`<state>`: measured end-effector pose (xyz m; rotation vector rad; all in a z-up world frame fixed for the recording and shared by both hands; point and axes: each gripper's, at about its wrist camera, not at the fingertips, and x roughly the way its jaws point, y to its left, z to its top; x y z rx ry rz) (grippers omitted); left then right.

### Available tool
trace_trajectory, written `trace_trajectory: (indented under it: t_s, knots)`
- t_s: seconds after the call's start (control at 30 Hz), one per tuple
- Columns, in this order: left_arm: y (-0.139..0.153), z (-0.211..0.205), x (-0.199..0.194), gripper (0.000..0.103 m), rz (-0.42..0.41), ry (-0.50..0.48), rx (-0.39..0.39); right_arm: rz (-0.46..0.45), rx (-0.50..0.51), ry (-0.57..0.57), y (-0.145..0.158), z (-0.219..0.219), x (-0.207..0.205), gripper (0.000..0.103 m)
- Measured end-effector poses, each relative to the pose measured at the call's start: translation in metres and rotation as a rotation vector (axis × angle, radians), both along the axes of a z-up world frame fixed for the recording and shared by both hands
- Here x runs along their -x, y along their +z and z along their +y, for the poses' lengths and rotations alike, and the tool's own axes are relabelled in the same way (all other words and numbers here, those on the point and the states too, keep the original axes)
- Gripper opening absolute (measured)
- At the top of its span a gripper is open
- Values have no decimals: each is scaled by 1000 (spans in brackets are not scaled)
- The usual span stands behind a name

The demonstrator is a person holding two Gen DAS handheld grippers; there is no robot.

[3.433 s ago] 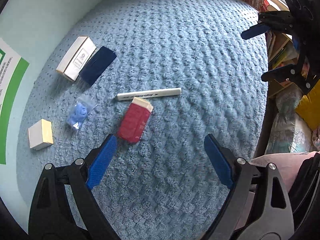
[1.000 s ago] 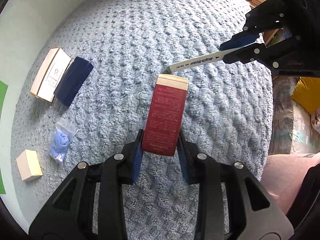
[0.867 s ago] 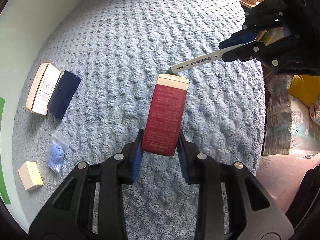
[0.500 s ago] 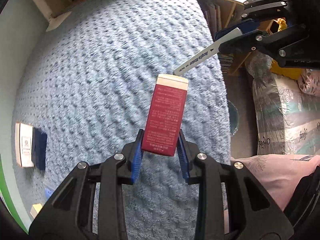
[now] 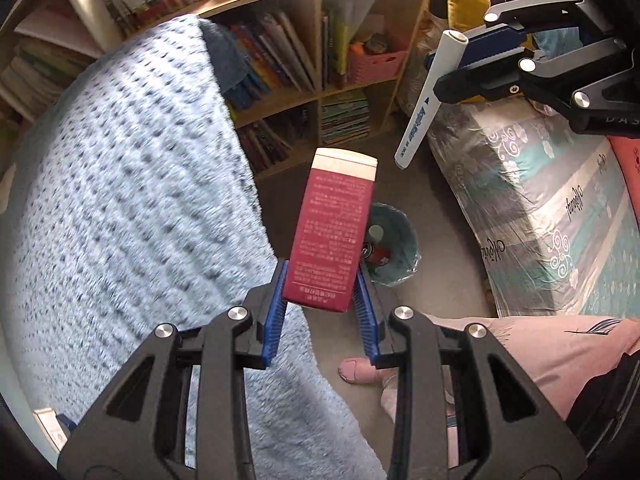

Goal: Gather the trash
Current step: 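Lift and carry the red box and white marker with both tools over the wastebasket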

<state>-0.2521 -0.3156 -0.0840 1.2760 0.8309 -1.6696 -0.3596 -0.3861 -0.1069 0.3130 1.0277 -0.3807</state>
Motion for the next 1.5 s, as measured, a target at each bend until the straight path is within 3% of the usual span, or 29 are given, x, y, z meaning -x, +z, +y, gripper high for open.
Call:
trace_trajectory:
  t_s: [0.3,0.6,0.93,1.5]
  knots:
    - [-43,-23,82,29,-5,-179,-87,0,-89,-176,-39,-3,72,13]
    - [-91,-35,124,29,-29,-264,-188,1,-188,-286,-84,4,111,13]
    - [-128,-30,132,29,-51,-296,-294,-17,-276,-352,-129,7,123,13]
    - [-189,-42,132,29,-108,-305,-380,30,-359,-389,-196,5,120,13]
